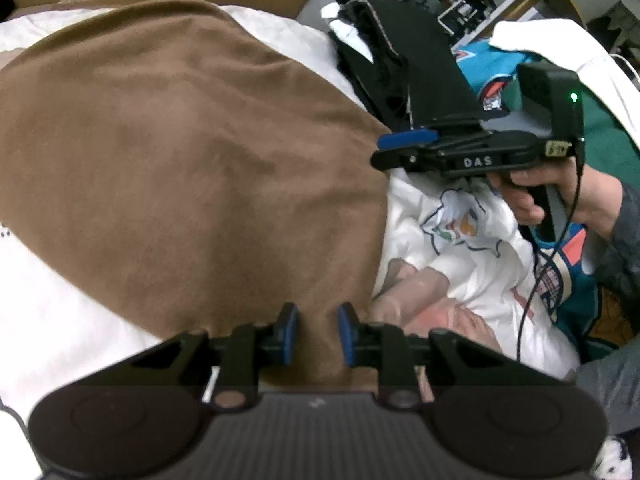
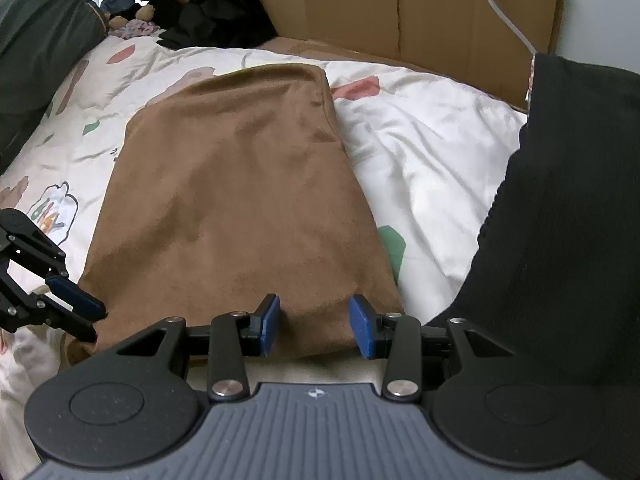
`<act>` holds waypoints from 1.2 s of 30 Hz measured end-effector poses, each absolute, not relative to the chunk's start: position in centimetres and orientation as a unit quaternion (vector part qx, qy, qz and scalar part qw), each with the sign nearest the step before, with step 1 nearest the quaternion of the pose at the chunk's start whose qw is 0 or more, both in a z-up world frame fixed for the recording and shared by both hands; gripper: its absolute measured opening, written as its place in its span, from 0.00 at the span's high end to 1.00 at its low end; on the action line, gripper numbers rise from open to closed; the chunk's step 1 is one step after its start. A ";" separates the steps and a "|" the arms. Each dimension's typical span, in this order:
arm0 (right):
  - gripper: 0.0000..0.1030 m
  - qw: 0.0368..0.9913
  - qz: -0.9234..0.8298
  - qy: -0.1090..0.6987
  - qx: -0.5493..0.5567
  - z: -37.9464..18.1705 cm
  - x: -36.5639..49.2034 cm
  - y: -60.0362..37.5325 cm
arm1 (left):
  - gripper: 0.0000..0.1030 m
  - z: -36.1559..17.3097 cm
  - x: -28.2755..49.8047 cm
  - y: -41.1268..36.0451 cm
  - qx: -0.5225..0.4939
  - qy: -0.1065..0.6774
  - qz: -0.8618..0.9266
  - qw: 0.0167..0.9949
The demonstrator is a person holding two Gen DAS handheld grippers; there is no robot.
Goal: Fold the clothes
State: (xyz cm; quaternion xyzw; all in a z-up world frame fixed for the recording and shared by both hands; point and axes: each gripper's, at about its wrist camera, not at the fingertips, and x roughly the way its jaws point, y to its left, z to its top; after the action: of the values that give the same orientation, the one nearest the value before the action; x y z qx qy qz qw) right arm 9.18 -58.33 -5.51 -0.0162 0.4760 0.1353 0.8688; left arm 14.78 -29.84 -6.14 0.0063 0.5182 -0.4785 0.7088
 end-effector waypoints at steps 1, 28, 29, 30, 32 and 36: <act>0.58 0.869 0.134 0.477 -0.017 -5.6 9.2 -58.4 | 0.78 -6.1 14.7 -29.8 0.007 0.519 -0.478 0.709; 0.58 0.872 0.127 0.473 -0.011 -3.5 7.0 -57.7 | 0.24 -0.2 12.9 -29.3 0.063 0.563 -0.437 0.698; 0.58 0.871 0.129 0.473 -0.011 -3.5 6.9 -57.6 | 0.19 0.1 12.7 -29.3 0.065 0.566 -0.433 0.699; 0.58 0.871 0.131 0.473 -0.012 -3.5 6.8 -57.4 | 0.14 0.3 12.5 -29.2 0.066 0.566 -0.427 0.702; 0.58 0.871 0.134 0.473 -0.012 -3.3 6.6 -57.2 | 0.07 0.7 12.2 -28.8 0.066 0.567 -0.416 0.708; 0.58 0.871 0.136 0.472 -0.010 -3.0 6.3 -57.2 | 0.02 0.8 11.8 -28.0 0.063 0.572 -0.390 0.718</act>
State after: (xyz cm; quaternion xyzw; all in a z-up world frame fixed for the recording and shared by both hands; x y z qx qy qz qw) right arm 6.29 -57.19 -3.03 -0.0105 0.4719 0.1358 0.8711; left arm 11.76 -27.97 0.80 0.0635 0.5724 -0.3905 0.7182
